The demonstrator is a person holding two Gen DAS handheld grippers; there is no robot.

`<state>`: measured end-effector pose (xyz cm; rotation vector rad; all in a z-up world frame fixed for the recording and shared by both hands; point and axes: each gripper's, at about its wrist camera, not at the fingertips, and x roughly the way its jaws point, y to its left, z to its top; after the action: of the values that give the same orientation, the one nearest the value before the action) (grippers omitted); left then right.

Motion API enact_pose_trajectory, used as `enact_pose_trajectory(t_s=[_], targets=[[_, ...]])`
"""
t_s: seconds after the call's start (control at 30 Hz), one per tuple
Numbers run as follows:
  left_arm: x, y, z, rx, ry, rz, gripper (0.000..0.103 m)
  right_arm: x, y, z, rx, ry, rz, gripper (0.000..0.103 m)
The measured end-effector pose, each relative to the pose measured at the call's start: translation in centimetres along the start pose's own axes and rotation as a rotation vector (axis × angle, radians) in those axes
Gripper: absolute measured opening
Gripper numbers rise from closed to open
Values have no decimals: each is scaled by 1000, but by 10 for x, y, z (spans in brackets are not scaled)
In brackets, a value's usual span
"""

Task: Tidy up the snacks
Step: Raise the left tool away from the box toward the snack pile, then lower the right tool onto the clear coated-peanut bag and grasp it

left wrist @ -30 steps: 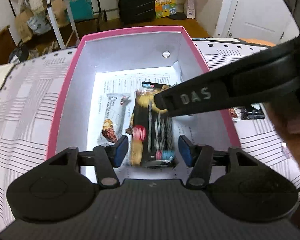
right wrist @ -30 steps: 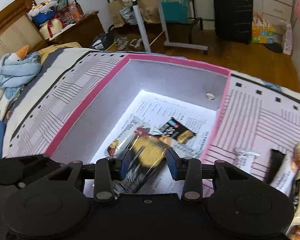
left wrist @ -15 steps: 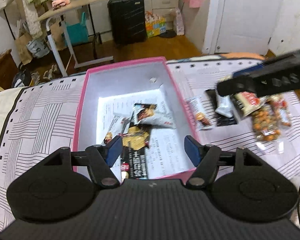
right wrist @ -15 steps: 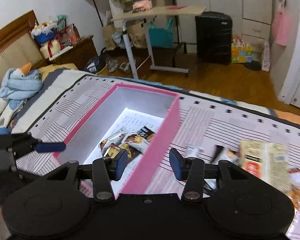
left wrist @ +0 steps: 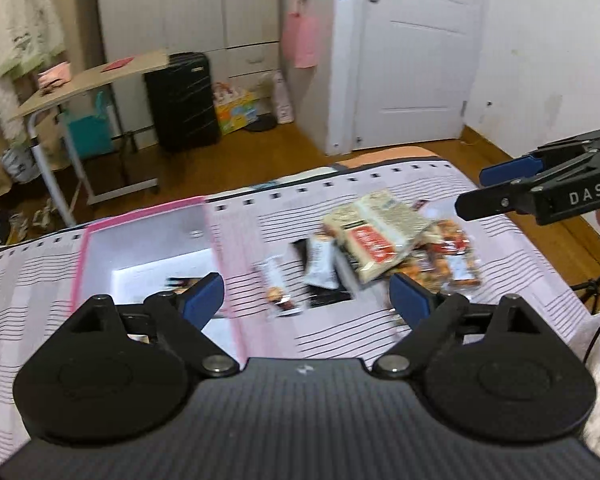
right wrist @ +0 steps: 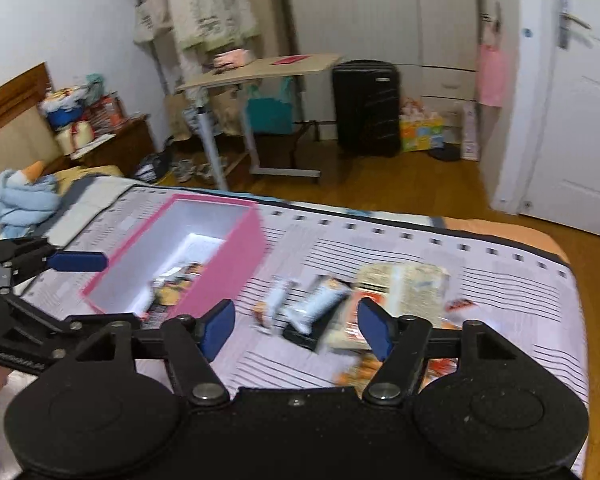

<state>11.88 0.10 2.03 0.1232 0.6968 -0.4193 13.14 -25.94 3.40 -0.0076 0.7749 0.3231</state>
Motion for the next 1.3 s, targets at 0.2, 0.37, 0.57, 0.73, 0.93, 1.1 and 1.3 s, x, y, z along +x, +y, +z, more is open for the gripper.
enact_pose_trajectory(t_s=[0.2, 0.37, 0.57, 0.73, 0.93, 1.1, 1.3], targets=[[40, -50, -4, 26, 5, -74, 90, 30, -67, -29, 187, 51, -52, 76], [86, -91, -12, 72, 35, -108, 89, 70, -123, -56, 433, 115, -15, 76], [148, -120, -21, 48, 97, -191, 71, 110, -149, -75, 527, 168, -110, 76], [198, -135, -33, 14, 125, -248, 55, 137, -149, -85, 505, 204, -129, 79], [234, -148, -52, 11, 142, -278, 37, 154, -164, -94, 507, 207, -147, 81], [233, -148, -57, 29, 114, -332, 23, 160, -167, -93, 556, 209, -94, 89], [238, -143, -57, -34, 119, -365, 21, 178, -154, -95, 443, 246, -117, 98]])
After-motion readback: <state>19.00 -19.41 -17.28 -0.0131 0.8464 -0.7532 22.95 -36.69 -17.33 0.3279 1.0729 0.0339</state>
